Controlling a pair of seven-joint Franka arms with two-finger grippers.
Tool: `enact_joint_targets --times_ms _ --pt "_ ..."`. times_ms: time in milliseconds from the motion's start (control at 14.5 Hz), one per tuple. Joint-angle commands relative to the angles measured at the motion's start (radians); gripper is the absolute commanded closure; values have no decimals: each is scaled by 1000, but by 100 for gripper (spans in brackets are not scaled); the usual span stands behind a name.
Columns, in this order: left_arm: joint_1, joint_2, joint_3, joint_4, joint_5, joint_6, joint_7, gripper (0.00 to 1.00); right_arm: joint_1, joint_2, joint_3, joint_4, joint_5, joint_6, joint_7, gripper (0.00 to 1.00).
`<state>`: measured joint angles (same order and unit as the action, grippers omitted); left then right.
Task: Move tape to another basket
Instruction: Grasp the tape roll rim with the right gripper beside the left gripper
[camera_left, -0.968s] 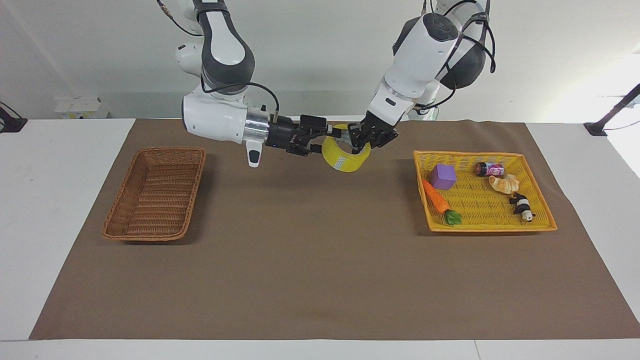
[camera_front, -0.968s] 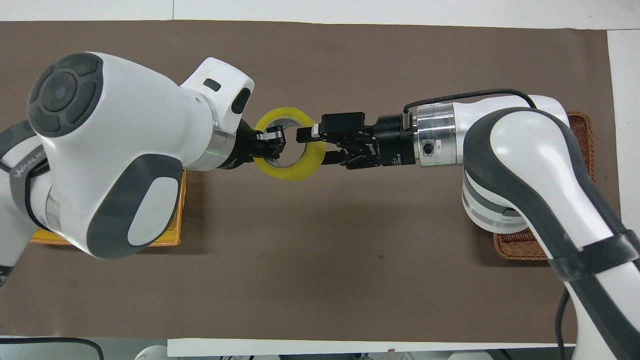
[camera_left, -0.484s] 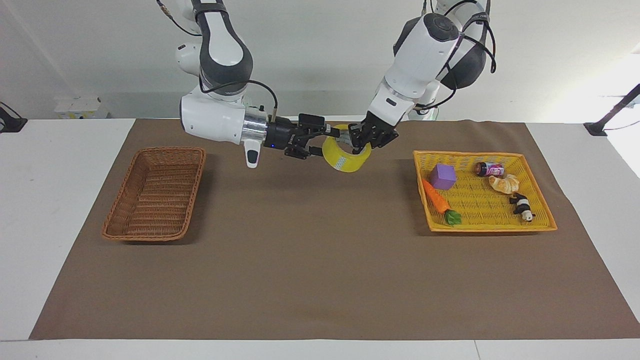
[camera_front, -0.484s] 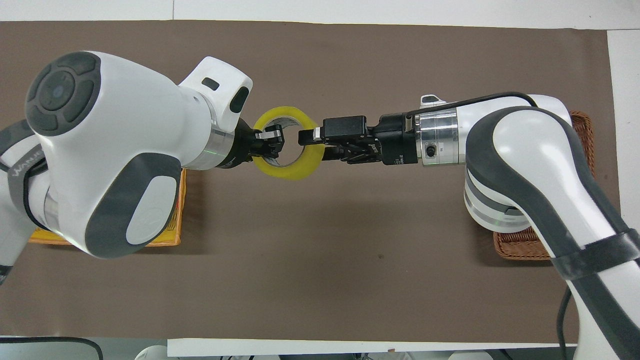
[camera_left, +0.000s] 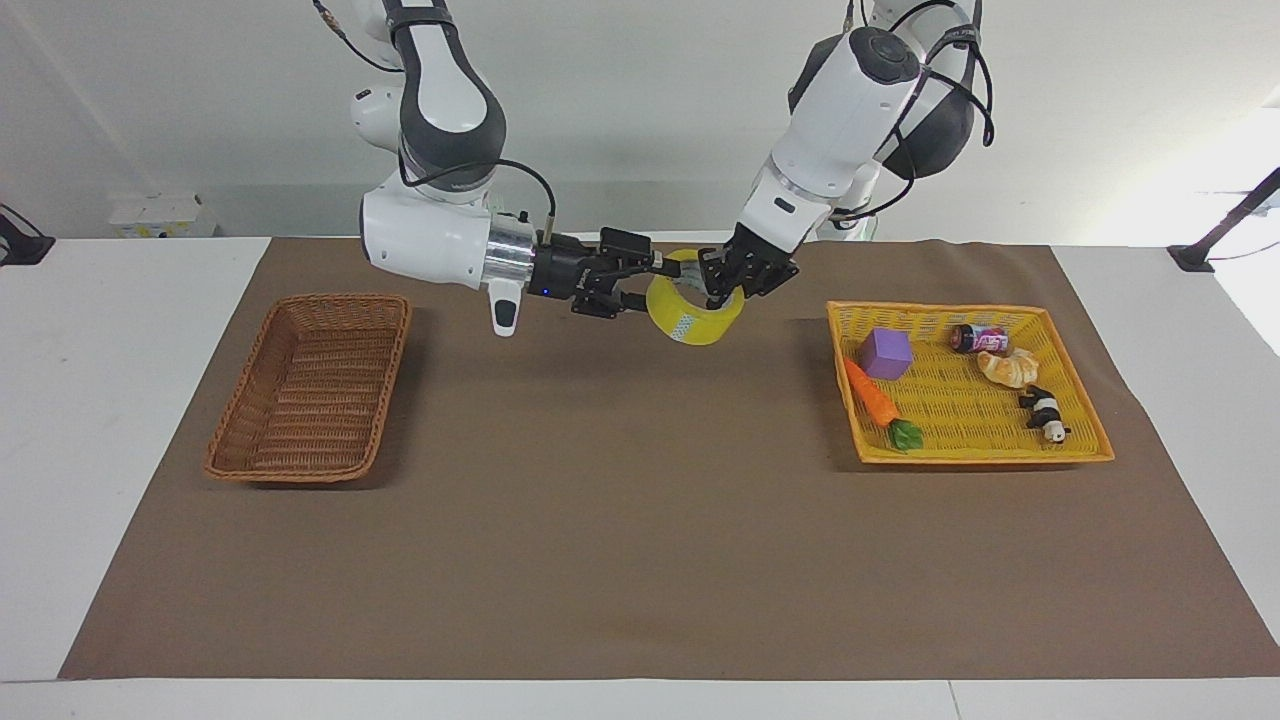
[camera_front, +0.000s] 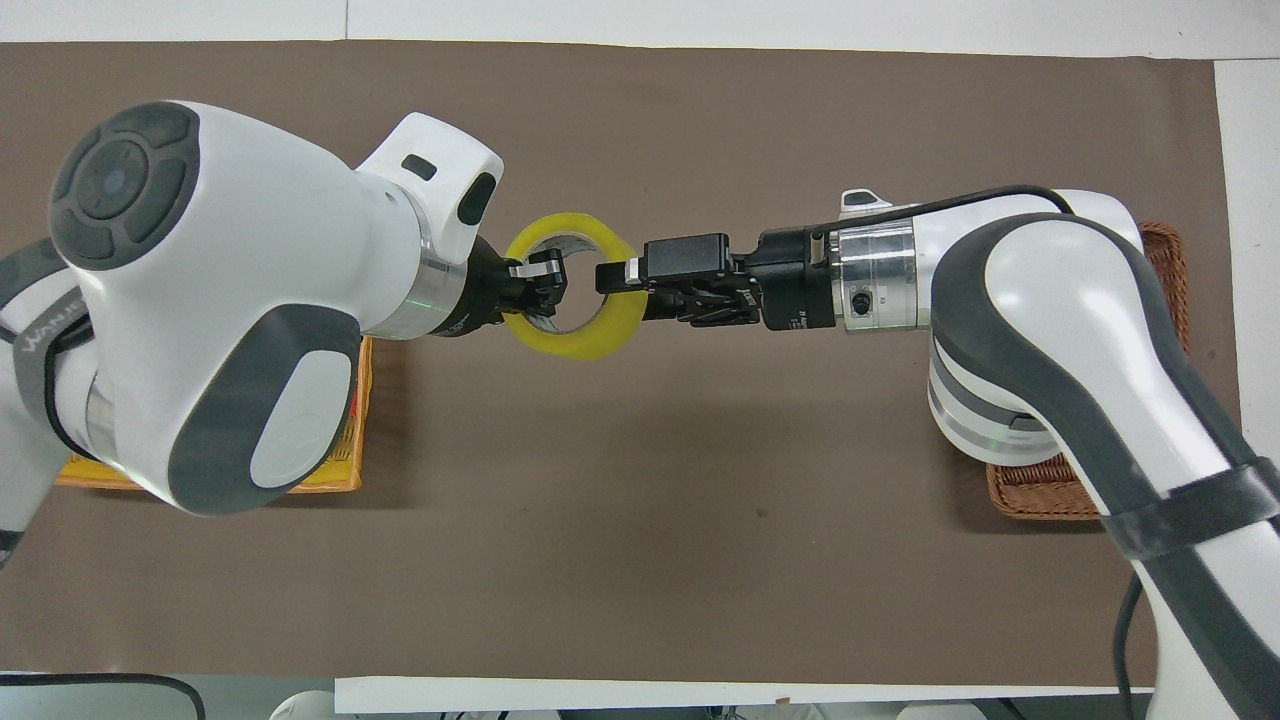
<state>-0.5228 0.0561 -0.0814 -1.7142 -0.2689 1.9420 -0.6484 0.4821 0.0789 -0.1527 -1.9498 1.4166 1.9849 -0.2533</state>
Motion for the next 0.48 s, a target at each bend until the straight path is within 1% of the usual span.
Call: enact_joint_targets --times_ms 0,69,138,207,276,346,415 --pt "-6 -19 8 1 -4 -34 -13 100 -7 -14 2 -18 -7 -5 -27 26" --pt "-6 -19 8 1 -4 -34 -13 100 -8 -16 2 -18 -7 -9 -27 41" --pt "-6 -19 8 1 -4 -34 -13 100 -10 -16 2 -18 -7 -18 -24 65" --pt "-8 -19 8 1 -4 -35 -14 100 -10 -17 2 -18 -7 -24 -24 83" --pt "-8 -19 8 2 -4 -47 -14 100 -10 -18 2 -18 -7 -24 -26 89" --pt "-10 -21 8 2 -4 -63 -14 100 -8 -18 2 -18 -7 -23 -27 100" --pt "-11 -24 8 2 -4 -66 -14 100 -8 -19 2 -18 -7 -17 -29 100"
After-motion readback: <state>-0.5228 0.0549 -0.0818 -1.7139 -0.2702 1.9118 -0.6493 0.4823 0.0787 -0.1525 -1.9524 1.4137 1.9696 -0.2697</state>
